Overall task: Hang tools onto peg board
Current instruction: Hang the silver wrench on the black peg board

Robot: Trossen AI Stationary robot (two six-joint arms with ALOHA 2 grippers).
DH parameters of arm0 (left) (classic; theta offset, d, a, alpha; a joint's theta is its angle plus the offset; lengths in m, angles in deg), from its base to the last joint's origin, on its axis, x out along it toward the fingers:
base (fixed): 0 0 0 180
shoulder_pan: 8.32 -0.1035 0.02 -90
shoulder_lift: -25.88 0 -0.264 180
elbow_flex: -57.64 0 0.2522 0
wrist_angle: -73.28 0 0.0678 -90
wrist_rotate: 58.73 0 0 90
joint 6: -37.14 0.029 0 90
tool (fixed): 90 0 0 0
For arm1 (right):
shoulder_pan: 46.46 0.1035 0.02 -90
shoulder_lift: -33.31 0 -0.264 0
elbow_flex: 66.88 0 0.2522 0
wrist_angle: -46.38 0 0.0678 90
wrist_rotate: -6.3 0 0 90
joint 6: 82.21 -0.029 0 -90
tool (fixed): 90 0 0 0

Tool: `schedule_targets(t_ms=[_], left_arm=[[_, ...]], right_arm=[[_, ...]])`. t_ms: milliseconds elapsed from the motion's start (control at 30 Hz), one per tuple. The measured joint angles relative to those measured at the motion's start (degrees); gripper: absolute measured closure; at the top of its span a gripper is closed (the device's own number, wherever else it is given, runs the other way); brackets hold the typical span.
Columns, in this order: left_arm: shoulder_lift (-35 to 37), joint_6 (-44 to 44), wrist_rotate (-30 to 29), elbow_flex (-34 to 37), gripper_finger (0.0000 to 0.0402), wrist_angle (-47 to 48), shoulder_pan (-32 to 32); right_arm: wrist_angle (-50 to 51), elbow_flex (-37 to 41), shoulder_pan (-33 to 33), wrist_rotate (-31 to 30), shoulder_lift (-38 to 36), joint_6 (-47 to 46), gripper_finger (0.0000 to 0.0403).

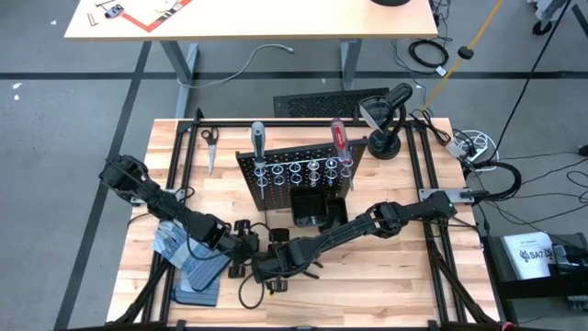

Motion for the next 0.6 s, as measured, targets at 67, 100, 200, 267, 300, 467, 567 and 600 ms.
schedule_targets(t_ms=[67,100,200,267,300,467,567,600], left_arm=[[0.02,-0.09,0.24,0.00,0.0391,0.17,-0.02],[0.01,-0.09,0.34,0.00,0.0392,0.24,-0.02],[0.02,0.09,1.96,0.00,0.0396,0.21,-0.26],[0.02,0.09,2.91,0.00,0.0396,0.15,-0.35],[0.02,0.30,3.69,0.00,0.0396,0.10,-0.37],[0.02,1.52,5.89,0.34,0.0396,-2.07,-0.33],[-0.13,2.23,6.75,0.37,0.0394,-4.71,-0.35],[-0.23,2.28,6.72,0.37,0.0392,-5.58,-0.39]], right_arm=[[-0.10,0.92,-0.08,0.06,-0.04,-0.01,0.0275],[-0.42,1.57,-0.08,0.08,-0.07,0.25,0.0275],[-1.71,3.55,-0.14,0.01,-0.24,1.28,0.0275],[-2.78,4.65,-0.16,-0.73,-0.41,1.70,0.0275],[-3.06,4.92,-0.16,-1.32,-0.43,1.74,0.0275],[-4.26,5.42,-0.65,1.30,-0.46,4.29,0.0281],[-5.08,5.44,-0.62,3.52,-0.42,6.24,0.0305],[-5.30,5.44,-0.62,4.22,-0.39,6.60,0.0317]])
